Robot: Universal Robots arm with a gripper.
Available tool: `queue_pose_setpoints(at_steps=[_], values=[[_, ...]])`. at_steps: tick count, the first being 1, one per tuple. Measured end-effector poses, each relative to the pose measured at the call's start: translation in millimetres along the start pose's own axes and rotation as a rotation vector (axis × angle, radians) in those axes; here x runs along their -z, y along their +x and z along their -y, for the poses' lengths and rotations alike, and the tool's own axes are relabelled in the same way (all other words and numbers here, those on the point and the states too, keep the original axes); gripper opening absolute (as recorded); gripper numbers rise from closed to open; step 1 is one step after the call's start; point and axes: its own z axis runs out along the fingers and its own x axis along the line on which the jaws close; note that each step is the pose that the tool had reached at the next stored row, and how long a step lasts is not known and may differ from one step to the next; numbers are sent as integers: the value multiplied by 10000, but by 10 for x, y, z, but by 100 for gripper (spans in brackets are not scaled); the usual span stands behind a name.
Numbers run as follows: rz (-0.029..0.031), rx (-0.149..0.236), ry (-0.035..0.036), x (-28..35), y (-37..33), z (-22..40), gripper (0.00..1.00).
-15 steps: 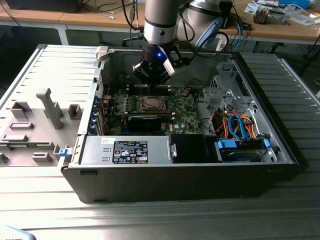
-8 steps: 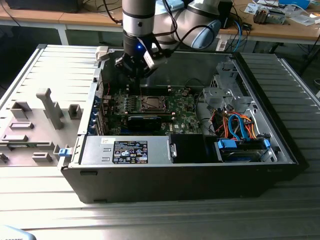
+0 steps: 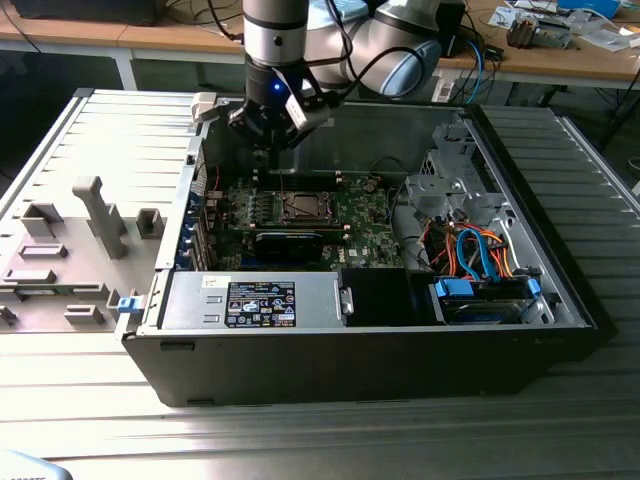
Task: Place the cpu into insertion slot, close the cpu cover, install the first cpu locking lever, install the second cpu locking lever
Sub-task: 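Install the first cpu locking lever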
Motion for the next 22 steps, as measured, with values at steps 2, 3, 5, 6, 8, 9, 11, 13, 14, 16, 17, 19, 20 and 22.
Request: queue_pose_setpoints(at_steps=[2, 3, 5, 6, 8, 9, 11, 13, 14, 16, 17, 19, 20, 22], values=[[0, 1, -4, 0, -5, -43, 11], [0, 0, -5, -1, -7, -61, 11], [-1, 1, -3, 0, -7, -71, 11], [-1, 1, -3, 0, -7, -72, 11], [-1, 0, -4, 0, -8, -75, 11], [-1, 0, -4, 0, -11, -75, 11], [0, -2, -3, 0, -52, -71, 11], [-1, 1, -3, 1, -97, -66, 11], [-1, 0, -3, 2, -112, -64, 11], [-1, -1, -2, 3, -136, -62, 11], [-2, 0, -1, 4, -150, -60, 11], [-1, -1, -3, 3, -159, -59, 11], [-1, 0, -3, 4, -159, -59, 11], [-1, -1, -3, 4, -160, -59, 11]])
